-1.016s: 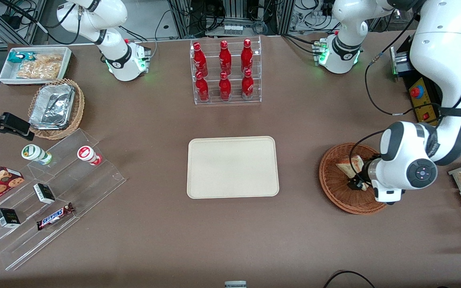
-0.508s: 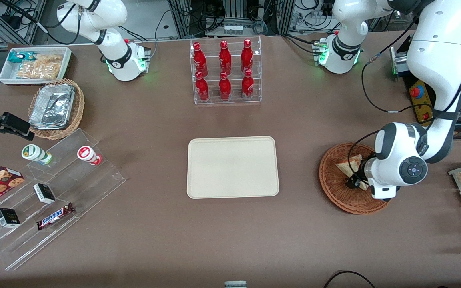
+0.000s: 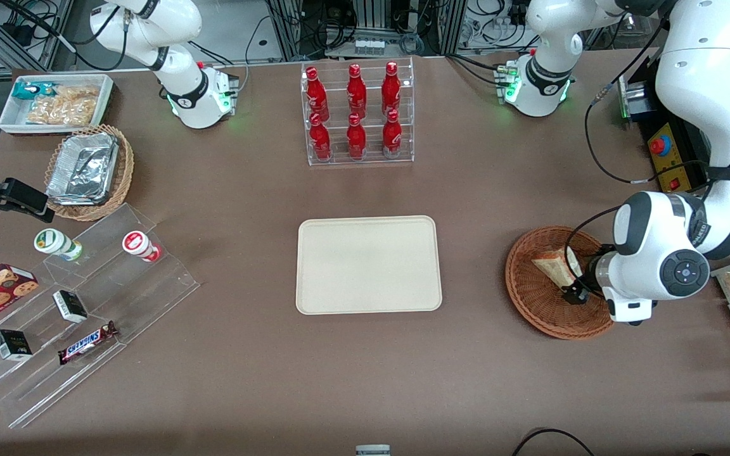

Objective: Place sandwich from basket to tray
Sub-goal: 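Lower the left gripper and grasp the wrapped sandwich in the basket, then lift the sandwich and carry it with the left gripper over the tray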

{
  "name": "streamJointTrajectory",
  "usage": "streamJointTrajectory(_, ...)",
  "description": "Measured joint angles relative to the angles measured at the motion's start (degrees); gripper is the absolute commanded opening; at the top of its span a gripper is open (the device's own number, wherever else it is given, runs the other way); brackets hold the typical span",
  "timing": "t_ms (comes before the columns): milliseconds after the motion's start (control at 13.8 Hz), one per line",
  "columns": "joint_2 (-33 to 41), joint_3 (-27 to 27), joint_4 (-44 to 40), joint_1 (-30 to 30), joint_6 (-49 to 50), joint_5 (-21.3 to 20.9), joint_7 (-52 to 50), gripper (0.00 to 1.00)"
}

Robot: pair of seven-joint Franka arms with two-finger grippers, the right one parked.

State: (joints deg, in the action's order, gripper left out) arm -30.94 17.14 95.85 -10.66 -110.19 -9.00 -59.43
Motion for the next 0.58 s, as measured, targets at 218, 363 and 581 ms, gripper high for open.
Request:
streamJointTrajectory(218, -1.06, -0.34, 1.85, 0.0, -1.32, 0.0, 0.0, 1.0)
streamJointTrajectory(363, -1.88, -0.5, 2.94, 0.0, -3.32, 0.0, 0.0, 1.0)
streamJointTrajectory(581, -2.6, -0.51, 3.39, 0.0, -3.96, 0.0, -0.01, 1.0)
